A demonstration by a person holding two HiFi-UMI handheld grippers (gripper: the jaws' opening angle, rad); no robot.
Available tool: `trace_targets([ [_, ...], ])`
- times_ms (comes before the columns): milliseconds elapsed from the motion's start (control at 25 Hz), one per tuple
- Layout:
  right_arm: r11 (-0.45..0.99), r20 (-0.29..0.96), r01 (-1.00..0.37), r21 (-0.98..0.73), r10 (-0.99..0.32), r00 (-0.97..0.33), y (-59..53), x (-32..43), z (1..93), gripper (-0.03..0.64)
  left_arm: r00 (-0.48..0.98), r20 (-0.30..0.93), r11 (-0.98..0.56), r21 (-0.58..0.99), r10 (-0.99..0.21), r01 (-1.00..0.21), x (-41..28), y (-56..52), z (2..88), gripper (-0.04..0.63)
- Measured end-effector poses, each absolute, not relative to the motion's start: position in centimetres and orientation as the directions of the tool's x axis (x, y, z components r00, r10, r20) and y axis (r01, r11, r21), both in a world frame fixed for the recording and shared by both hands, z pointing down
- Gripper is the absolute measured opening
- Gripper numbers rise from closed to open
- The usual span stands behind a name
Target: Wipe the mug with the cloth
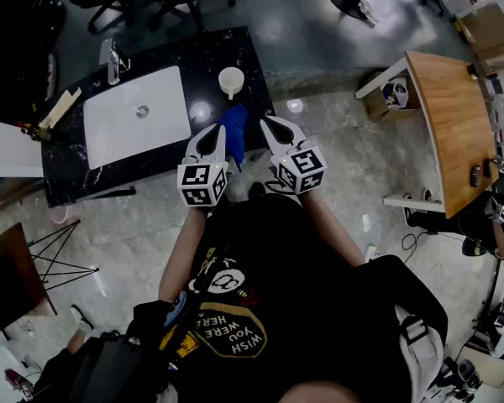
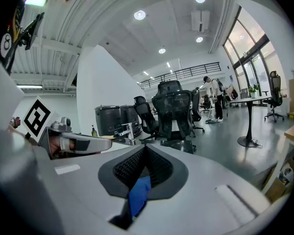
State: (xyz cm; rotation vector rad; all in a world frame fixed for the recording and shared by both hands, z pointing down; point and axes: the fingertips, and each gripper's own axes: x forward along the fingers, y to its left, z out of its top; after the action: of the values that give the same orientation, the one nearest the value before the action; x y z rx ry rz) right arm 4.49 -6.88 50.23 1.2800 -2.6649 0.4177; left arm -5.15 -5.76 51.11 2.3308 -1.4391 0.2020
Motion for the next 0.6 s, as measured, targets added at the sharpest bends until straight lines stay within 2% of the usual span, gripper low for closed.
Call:
trace_targets([
  [400,0.602,0.274,-0.781,-0.166,-0.733,-0.623,-7.7,3.4,50.9,-0.003,0.46,0.328,-0.387,0.264,-0.825,-0.883,-6.3,-6.7,51.7,0.005],
  [520,0.632,0.313,-0.745,-0.212,-0.678,-0.665,-7.6,2.4,52.8,-0.003,0.454,0.346,-0.375,0.273,-0.821,-0.886,-6.9,-6.9,52.3,0.005],
  [600,0.664,0.372,-0.714,-0.223,-0.619,-0.692,-7.2,1.2,55.4,0.096,0.449,0.359,-0.368,0.274,-0.818,-0.889,-7.5,-6.9,52.8,0.005],
])
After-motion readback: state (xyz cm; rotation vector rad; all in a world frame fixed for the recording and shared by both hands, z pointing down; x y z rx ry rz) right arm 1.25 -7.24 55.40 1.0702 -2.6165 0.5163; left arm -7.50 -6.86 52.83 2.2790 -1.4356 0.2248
